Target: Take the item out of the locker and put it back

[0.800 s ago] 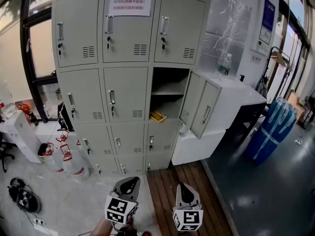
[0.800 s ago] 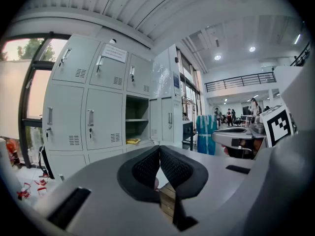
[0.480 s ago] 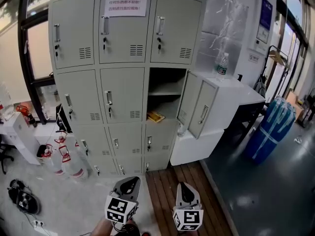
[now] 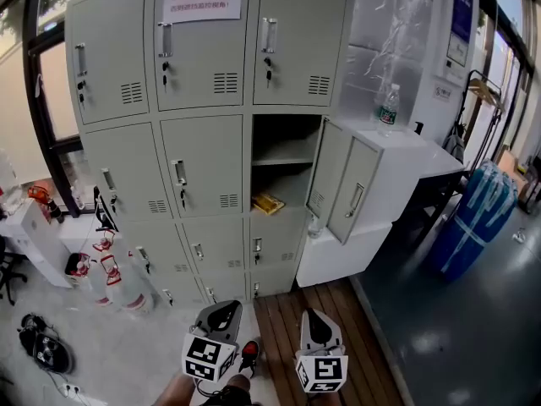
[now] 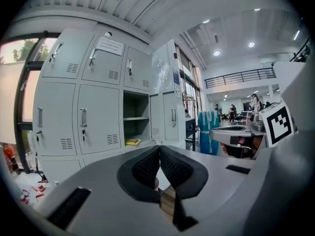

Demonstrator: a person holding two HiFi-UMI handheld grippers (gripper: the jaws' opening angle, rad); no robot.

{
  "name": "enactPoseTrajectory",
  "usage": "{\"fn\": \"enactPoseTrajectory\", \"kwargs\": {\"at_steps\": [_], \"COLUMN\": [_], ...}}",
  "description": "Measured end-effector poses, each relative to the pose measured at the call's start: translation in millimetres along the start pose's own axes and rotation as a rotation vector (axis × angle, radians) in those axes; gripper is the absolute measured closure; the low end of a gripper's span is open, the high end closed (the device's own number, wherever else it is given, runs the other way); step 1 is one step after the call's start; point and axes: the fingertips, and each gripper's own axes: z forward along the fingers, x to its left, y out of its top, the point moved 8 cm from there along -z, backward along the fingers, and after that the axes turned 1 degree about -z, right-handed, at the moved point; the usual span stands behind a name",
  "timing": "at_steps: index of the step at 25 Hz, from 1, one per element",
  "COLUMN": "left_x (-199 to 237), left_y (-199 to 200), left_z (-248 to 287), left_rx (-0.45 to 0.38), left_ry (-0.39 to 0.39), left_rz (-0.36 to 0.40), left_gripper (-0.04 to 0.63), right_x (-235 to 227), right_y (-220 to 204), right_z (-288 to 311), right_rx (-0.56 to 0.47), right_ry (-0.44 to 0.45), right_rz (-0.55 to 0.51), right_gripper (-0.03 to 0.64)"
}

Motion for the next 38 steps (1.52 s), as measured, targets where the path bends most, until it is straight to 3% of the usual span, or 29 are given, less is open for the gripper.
{"fn": "enactPoseTrajectory", "kwargs": {"at_steps": [7,18,29,34,38], "left_x": [54,127,168,173,167], "left_y": [14,32,23,12,3], "left_z": [77,229,318,346,365], "left_rx": [0.008,0.041,0.069,0.109,0.158], "left_ry": [0.015,-0.046,-0.08,-0.106,-0.085], "left_rz": [0.003,0.028,0.015,0.103,0.283], "left_gripper": [0.572,0.572,0.572,0.571,0.569], "right_x": [-19,-67,-87,-93,-96], "right_y": [-2,-5,-24,-36,-43], "right_z": [94,243,333,352,360], "right_rx": [0.013,0.062,0.118,0.145,0.159], "right_ry": [0.018,-0.008,0.0,0.0,-0.004], "right_rz": [0.008,0.035,0.059,0.07,0.078], "right_gripper": [0.598,0.598,0.597,0.598,0.597]}}
